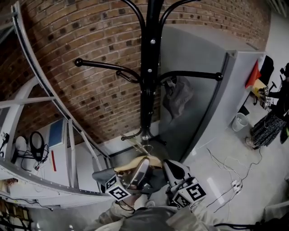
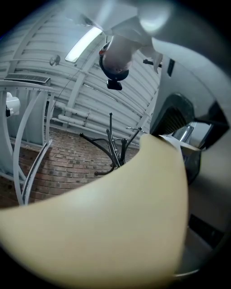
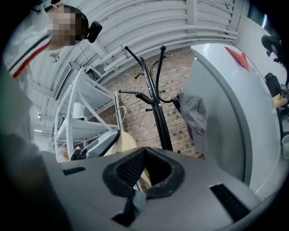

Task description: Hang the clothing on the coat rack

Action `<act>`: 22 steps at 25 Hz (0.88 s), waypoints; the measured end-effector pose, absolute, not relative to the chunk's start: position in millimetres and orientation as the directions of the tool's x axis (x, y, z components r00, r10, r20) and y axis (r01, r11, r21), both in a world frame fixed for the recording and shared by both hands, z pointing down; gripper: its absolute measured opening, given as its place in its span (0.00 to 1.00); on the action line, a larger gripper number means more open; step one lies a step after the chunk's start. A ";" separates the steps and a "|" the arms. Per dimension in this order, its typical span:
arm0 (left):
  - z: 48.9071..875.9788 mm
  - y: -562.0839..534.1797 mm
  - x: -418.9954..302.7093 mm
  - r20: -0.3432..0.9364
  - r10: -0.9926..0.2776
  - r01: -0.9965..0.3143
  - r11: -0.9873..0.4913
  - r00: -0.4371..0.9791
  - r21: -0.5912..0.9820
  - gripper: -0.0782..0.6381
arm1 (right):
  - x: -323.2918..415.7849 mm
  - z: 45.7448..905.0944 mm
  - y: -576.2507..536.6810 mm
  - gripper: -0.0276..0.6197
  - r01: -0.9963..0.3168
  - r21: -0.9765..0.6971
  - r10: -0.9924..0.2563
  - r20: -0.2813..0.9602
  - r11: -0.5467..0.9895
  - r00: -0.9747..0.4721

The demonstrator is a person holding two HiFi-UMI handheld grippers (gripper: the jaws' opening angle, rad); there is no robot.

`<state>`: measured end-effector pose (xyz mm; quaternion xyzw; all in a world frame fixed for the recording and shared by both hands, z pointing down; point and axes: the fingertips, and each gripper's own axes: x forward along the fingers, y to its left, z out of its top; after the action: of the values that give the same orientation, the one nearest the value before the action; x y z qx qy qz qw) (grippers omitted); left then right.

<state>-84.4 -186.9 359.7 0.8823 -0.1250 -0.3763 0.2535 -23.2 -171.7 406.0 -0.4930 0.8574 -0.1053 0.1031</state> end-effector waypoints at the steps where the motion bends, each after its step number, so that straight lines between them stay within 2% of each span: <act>1: 359.5 -188.5 -81.9 -0.601 -0.424 -0.044 -0.839 0.678 0.542 0.26 | -20.2 405.6 -173.8 0.08 -0.815 -0.283 -0.859 -0.075 0.506 -0.507; 22: 359.9 -184.2 -19.1 -0.593 -0.599 -0.277 -0.790 0.538 0.547 0.26 | 55.6 407.2 -186.3 0.08 -0.652 -0.295 -0.701 -0.095 0.698 -0.707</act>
<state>-19.1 -184.2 359.9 0.8543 -0.2562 -0.4066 0.1981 55.6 -186.3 407.2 -0.3694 0.9159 -0.1207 0.1006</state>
